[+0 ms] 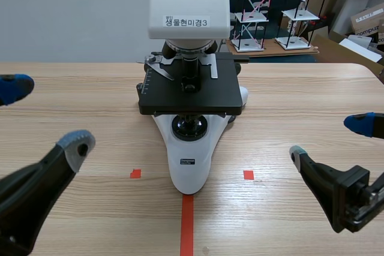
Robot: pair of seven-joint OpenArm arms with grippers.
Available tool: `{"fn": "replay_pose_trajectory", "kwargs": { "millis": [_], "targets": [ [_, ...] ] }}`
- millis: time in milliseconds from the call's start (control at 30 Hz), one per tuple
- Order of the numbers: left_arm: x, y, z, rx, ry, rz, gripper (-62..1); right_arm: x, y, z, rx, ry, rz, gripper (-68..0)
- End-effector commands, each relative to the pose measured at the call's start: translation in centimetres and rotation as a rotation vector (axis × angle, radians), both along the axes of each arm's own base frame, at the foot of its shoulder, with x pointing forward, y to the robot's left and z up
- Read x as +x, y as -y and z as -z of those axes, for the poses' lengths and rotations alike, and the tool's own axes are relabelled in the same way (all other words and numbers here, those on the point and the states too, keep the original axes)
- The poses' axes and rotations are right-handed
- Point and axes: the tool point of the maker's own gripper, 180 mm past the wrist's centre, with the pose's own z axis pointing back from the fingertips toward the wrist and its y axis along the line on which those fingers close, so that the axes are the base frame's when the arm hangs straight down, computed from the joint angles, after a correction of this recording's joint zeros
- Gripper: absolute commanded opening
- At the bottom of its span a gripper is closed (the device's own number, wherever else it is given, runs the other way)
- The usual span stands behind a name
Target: Point at the stage clip
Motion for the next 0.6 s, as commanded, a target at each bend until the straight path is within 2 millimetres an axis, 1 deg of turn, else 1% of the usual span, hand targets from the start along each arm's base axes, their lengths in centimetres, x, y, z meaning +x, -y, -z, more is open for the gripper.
{"fn": "replay_pose_trajectory", "kwargs": {
  "millis": [0,133,567],
  "targets": [
    [0.12,0.03,-0.77,-0.025,0.017,-0.005,1.4,0.53,-0.03,-1.30,0.008,0.047,-0.004,-8.4],
    [0.40,-0.04,-0.53,-0.011,0.008,-0.011,1.4,0.56,-0.05,-1.42,0.011,0.053,-0.004,-8.4],
    [0.44,-0.08,-0.53,-0.010,0.009,-0.015,1.4,0.64,-0.15,-1.88,0.025,0.076,-0.007,-8.4]
  ]
}}
